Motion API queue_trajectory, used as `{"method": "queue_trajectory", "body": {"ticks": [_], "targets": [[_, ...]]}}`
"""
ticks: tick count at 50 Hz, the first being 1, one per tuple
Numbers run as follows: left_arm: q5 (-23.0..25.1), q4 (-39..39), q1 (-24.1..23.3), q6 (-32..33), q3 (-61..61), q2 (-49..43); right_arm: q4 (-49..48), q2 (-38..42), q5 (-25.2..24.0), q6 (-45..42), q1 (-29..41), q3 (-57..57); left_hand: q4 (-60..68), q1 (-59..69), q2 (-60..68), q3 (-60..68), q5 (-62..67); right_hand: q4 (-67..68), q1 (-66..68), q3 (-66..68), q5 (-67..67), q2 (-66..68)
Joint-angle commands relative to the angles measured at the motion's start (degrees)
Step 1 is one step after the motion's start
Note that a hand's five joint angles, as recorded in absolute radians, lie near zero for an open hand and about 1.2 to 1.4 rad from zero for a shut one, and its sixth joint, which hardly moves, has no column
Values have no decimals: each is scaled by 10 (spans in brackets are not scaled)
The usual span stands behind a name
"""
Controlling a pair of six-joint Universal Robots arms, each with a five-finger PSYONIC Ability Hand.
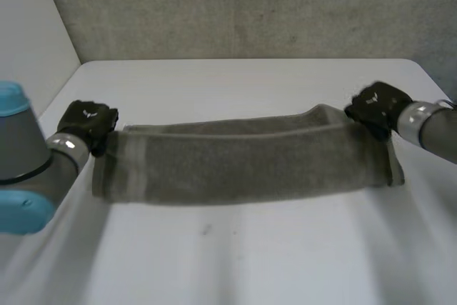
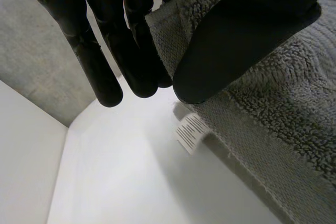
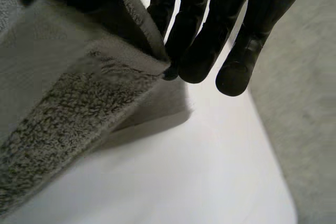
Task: Fold the towel.
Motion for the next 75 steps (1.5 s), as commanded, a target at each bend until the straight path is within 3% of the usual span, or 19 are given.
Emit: {"method": "queue_trajectory", "body": {"ticks": [1,6,18,19,20,21,24,34,41,48,50,52,56,58,60,66,71,75], "targets": [[-42,11,-19,-2,132,-110,-67,116,0,14,37,-141,101,108,102,102,106,33,37,36,28,39],[-58,5,-29,0,225,-184,-72,221,11,12,58,-265,101,108,102,102,106,33,37,36,28,39],[-71,-8,-33,5,315,-256,-73,342,27,7,59,-433,101,108,102,102,106,33,37,36,28,39],[-71,-12,-34,5,322,-262,-74,352,28,7,59,-445,-30,-23,-29,-29,-26,-393,-389,-390,-397,-387],[-71,-12,-34,5,322,-262,-74,352,28,7,59,-445,-31,-24,-31,-30,-27,-397,-393,-394,-402,-391],[-73,-16,-39,6,326,-265,-77,357,29,6,59,-449,-528,-521,-527,-527,-523,-667,-663,-664,-672,-661],[-75,-17,-45,5,328,-264,-98,360,24,6,59,-457,-599,-592,-598,-598,-594,-667,-663,-664,-672,-661],[-91,-21,-46,-1,317,-219,-142,308,39,35,53,-450,-599,-592,-598,-598,-594,-667,-663,-664,-672,-661],[-107,-18,-46,-3,253,-143,-99,232,43,149,46,-408,-599,-592,-598,-598,-594,-667,-663,-664,-672,-661],[-103,-13,-45,-4,188,-84,-31,182,24,198,24,-368,-599,-592,-598,-598,-594,-667,-663,-664,-672,-661],[-103,-11,-46,-4,176,-74,-20,178,15,200,21,-360,-599,-592,-598,-598,-594,-609,-605,-606,-614,-603],[-102,-8,-46,-4,155,-60,-17,179,-5,200,19,-348,-599,-592,-598,-598,-594,-355,-351,-351,-359,-349],[-102,-3,-46,-4,141,-52,-18,187,-4,200,14,-346,-599,-592,-598,-598,-594,-263,-259,-260,-267,-257],[-102,-1,-46,-4,136,-50,-19,195,1,201,11,-349,-599,-592,-598,-598,-594,-315,-311,-312,-319,-309],[-102,1,-46,-4,129,-50,-15,204,5,207,6,-353,-599,-592,-598,-598,-594,-667,-663,-664,-672,-661],[-102,2,-45,-4,122,-51,-15,206,16,250,-1,-354,-599,-592,-598,-598,-594,-667,-663,-664,-672,-661],[-101,2,-45,-5,118,-52,-18,206,9,349,-15,-359,-599,-592,-598,-598,-594,-667,-663,-664,-672,-661],[-101,2,-45,-10,114,-51,-11,204,12,357,-16,-355,-599,-592,-598,-598,-594,-667,-663,-664,-672,-661]]}}
